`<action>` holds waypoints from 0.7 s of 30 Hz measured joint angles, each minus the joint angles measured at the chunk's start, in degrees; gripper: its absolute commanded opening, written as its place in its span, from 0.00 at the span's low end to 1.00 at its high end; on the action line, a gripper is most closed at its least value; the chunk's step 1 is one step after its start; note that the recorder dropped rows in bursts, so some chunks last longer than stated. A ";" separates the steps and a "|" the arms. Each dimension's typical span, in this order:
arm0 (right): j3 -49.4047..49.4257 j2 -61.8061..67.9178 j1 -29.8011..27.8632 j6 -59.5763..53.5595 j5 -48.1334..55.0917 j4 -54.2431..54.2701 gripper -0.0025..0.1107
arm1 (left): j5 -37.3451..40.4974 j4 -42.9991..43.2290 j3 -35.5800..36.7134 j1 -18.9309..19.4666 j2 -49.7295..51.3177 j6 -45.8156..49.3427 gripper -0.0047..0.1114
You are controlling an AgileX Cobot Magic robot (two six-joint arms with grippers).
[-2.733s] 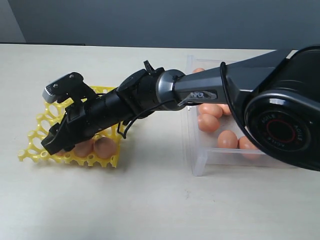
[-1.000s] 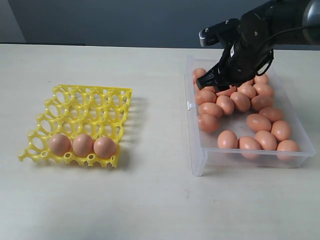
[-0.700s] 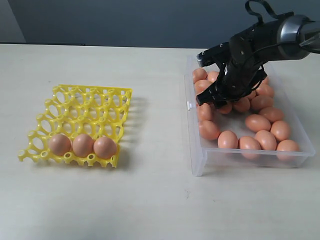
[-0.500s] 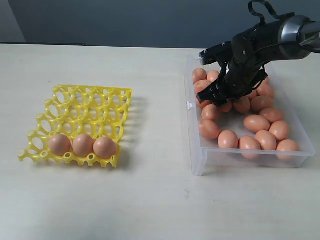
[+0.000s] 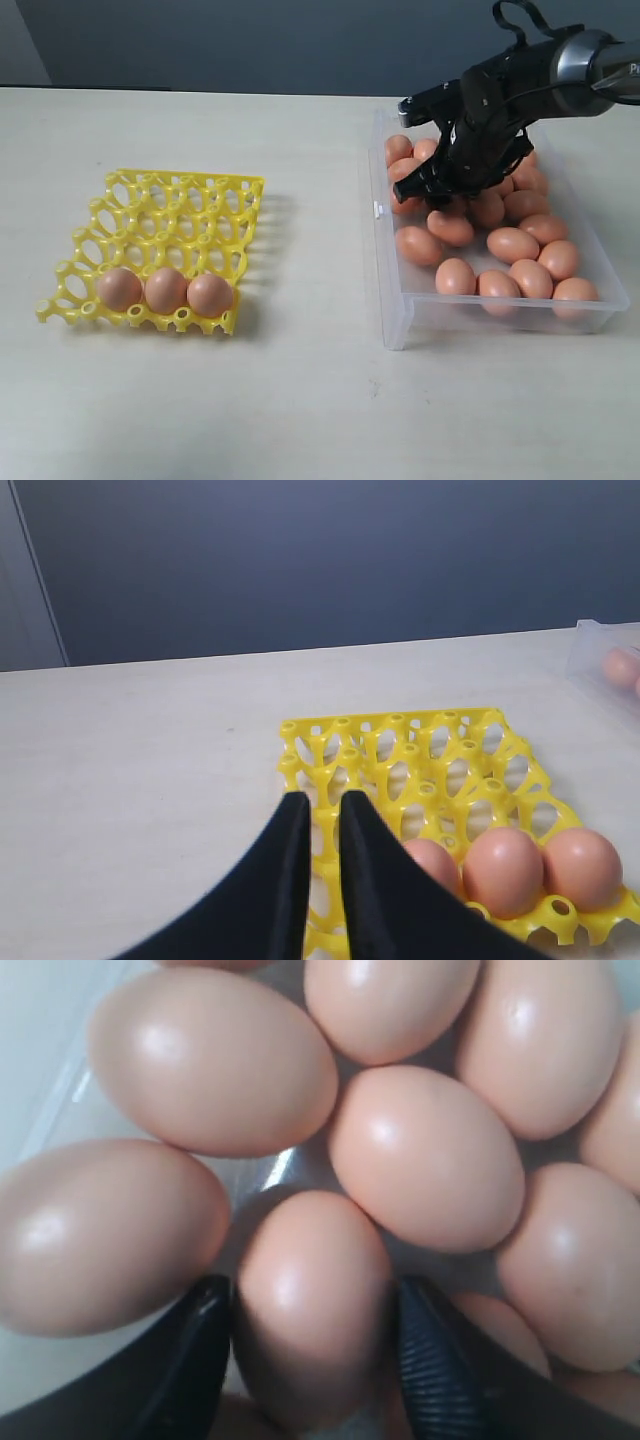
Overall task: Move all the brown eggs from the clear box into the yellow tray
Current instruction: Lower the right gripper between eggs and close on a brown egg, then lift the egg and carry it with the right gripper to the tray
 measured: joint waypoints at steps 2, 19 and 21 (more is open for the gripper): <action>-0.66 1.03 -0.08 0.00 0.91 0.18 0.49 | 0.00 0.00 0.00 0.00 0.00 0.00 0.15; -1.19 -5.66 1.00 0.00 6.17 1.95 0.03 | 0.00 0.00 0.00 0.00 0.00 0.00 0.15; -1.19 -9.58 2.13 0.00 6.25 3.66 0.03 | 0.00 0.00 0.00 0.00 0.00 0.00 0.15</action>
